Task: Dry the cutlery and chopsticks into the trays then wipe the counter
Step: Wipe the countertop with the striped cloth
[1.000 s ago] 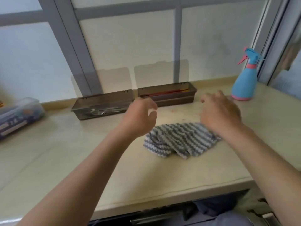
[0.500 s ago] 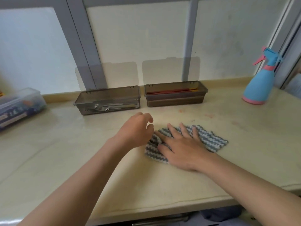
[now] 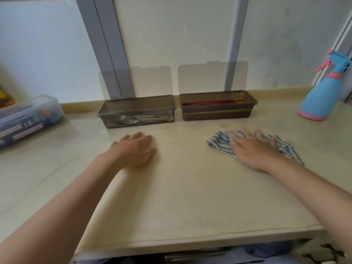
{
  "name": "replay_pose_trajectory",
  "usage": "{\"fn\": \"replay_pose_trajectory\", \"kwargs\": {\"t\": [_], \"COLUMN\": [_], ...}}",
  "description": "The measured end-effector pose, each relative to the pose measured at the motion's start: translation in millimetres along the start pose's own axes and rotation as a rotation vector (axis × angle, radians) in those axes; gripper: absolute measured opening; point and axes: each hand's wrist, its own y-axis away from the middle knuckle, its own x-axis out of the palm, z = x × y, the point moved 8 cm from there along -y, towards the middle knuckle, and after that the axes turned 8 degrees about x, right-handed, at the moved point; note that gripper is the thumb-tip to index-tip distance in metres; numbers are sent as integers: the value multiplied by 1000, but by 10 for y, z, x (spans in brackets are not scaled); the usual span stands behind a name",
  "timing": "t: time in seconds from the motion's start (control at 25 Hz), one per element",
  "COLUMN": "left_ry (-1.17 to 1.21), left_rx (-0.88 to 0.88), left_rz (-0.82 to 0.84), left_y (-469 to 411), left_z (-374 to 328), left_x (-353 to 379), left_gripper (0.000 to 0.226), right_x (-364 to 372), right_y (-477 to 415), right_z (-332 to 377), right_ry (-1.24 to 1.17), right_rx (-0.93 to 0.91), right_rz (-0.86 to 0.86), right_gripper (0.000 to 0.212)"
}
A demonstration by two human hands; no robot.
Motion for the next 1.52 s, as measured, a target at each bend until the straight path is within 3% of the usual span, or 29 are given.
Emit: {"fn": "replay_pose_trajectory", "kwargs": {"t": [0.08,0.2,0.28,0.4,0.56,0.64,0.76,1.04,1.12,1.28,1.36,1.52], "left_ry": [12,-2,6,0,-3,1,11,2,-4,-4,2,2], "left_rx": [4,21,21,18,-3,-6,-12,10,12,4,-2,-4], "left_rz": [1,-27,-24,-22,-4,-6,-1,5,12,13,18,6], "left_y": [-21,-32,-51,-63,-28,-20,-24,-76,-90,-75,-61,-85], "left_z": [-26,-16,28,38,5,-25,-27,-7,44,39,30,23], "left_x": [10,26,44,55,53,43,38,76,99,122,128,72], "left_gripper": [60,61,64,64,64,63,62,64,66,66,66,66], "right_x": [88,348,455,320,6,14,93,436,354,123,111,303], "right_y": [343,1330,1758,1249,18,-161,69,1510,1280,323,213,1055], "right_z": [488,1328,1549,1253,227,1,340,1530,1416,709,569,933], "right_ry": [35,65,84,63,34,35,43,80,47,48,74,98], "right_rx": [-157,-545,-702,-593,-135,-39,-117,-735,-731,-427,-367,-619], "right_rz": [9,55,92,29,-24,-33,-43,8,-8,-21,-27,-4], "right_gripper": [51,53,54,50,49,49,52,53,49,48,49,51]}}
